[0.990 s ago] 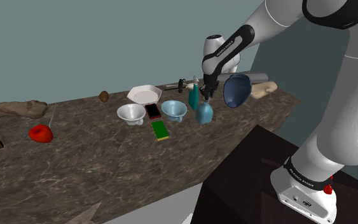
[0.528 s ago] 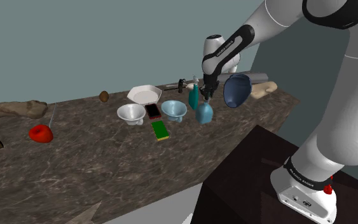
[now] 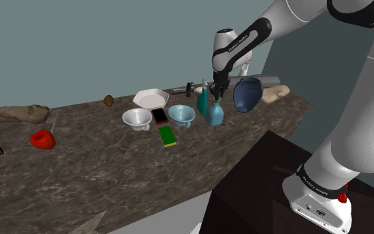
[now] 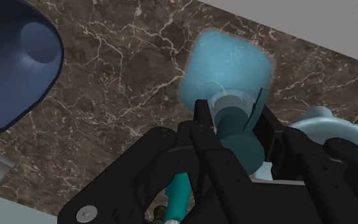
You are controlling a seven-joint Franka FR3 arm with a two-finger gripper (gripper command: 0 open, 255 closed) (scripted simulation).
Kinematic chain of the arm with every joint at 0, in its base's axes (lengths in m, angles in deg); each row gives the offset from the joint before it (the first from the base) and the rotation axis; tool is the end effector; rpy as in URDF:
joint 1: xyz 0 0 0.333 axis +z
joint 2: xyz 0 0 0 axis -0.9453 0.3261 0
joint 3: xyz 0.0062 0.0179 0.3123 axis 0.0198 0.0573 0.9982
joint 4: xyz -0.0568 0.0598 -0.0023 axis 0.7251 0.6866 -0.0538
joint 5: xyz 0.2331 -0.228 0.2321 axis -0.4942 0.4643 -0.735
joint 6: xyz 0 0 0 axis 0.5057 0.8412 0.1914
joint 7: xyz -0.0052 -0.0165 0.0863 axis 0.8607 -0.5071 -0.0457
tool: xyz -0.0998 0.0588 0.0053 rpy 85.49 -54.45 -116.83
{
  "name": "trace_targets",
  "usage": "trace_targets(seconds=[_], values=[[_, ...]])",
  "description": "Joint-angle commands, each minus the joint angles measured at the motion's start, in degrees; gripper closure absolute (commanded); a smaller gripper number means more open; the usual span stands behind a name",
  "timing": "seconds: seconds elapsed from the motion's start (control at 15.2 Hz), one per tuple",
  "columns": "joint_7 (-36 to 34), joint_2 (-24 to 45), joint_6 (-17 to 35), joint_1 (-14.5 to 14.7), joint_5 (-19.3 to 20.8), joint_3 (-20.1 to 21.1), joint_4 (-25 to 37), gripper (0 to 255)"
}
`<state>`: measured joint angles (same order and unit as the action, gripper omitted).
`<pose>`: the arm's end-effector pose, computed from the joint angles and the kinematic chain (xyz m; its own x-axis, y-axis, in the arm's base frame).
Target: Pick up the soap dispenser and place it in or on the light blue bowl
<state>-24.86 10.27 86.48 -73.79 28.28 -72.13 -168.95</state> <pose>0.5488 -0.1229 0.2634 0.9919 -0.1259 -0.0184 -0.1226 -0.9846 0.1243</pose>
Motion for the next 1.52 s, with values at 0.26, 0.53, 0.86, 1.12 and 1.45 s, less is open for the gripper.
trace_targets(seconds=[0.26, 0.53, 0.86, 1.12, 1.45], values=[[0.3, -3.35, -4.32, 0.14, 0.19, -0.09, 1.02, 255], [0.49, -5.26, -7.16, 0.24, 0.28, -0.1, 1.95, 255], [0.74, -7.42, -10.74, 0.35, 0.36, -0.09, 3.41, 255], [0.95, -8.95, -13.64, 0.42, 0.4, -0.06, 4.79, 255], [1.24, -10.62, -17.29, 0.52, 0.42, -0.02, 6.79, 255]])
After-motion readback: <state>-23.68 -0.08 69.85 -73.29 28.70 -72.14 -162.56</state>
